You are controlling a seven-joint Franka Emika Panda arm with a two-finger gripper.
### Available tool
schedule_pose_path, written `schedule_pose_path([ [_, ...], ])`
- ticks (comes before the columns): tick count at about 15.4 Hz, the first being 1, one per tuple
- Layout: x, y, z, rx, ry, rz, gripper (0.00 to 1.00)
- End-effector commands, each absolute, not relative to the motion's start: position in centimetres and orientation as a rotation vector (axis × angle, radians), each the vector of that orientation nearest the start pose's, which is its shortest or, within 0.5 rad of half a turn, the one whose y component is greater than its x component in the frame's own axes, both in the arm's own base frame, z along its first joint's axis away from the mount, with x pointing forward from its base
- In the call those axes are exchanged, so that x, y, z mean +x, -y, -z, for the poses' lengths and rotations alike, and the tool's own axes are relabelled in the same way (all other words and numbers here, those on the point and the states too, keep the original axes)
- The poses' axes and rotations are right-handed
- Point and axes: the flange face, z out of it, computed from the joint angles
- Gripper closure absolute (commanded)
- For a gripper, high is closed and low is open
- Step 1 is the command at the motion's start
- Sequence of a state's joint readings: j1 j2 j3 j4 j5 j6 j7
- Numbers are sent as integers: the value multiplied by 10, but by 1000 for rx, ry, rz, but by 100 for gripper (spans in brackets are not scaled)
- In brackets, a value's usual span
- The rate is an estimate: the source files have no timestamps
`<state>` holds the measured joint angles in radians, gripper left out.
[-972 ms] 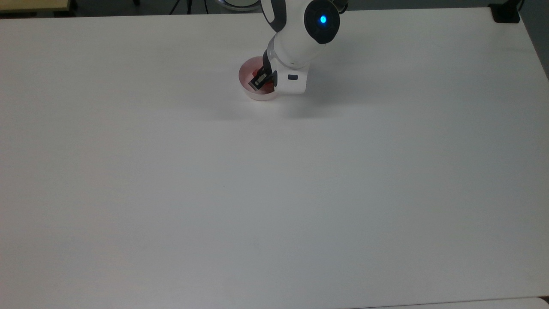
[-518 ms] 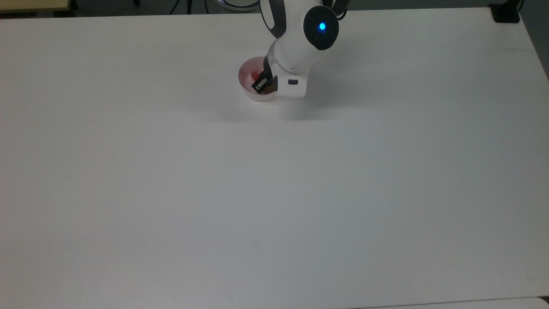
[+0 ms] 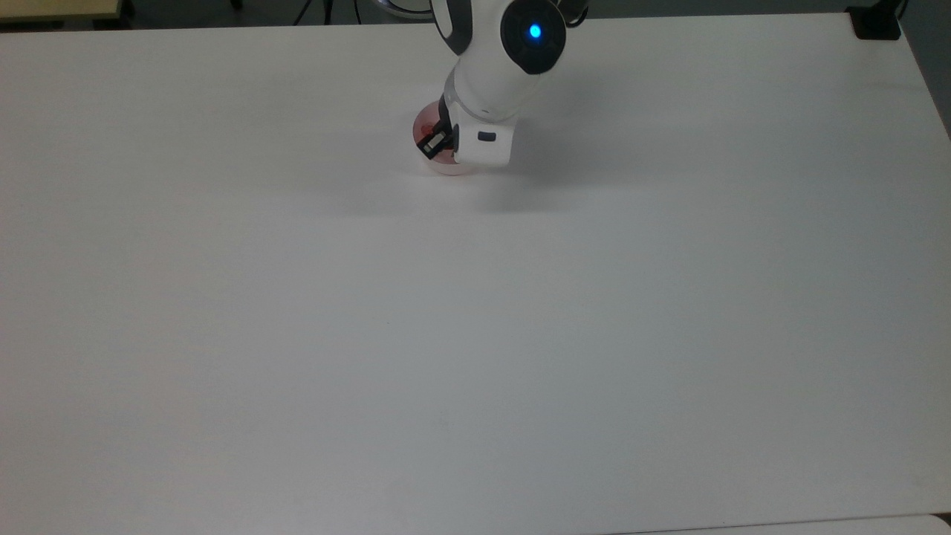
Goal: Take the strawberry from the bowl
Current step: 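Lift the strawberry up out of the pink bowl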
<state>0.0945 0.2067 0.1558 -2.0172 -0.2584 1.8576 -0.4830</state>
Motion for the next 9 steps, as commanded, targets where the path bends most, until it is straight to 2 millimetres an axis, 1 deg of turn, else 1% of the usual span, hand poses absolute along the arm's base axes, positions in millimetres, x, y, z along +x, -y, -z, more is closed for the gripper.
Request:
schedule_pose_path([
  [1,535,-87,-387,-2949,1277,-540,72],
  [3,532,-66,-414,-2944,1180,-513,72],
  [5,526,-45,-425,-2970,1099,-525,72],
  [6,519,-19,-419,-2988,1021,-537,72],
  [8,516,14,-409,-3004,925,-544,71],
  [9,514,35,-403,-3017,860,-542,71],
])
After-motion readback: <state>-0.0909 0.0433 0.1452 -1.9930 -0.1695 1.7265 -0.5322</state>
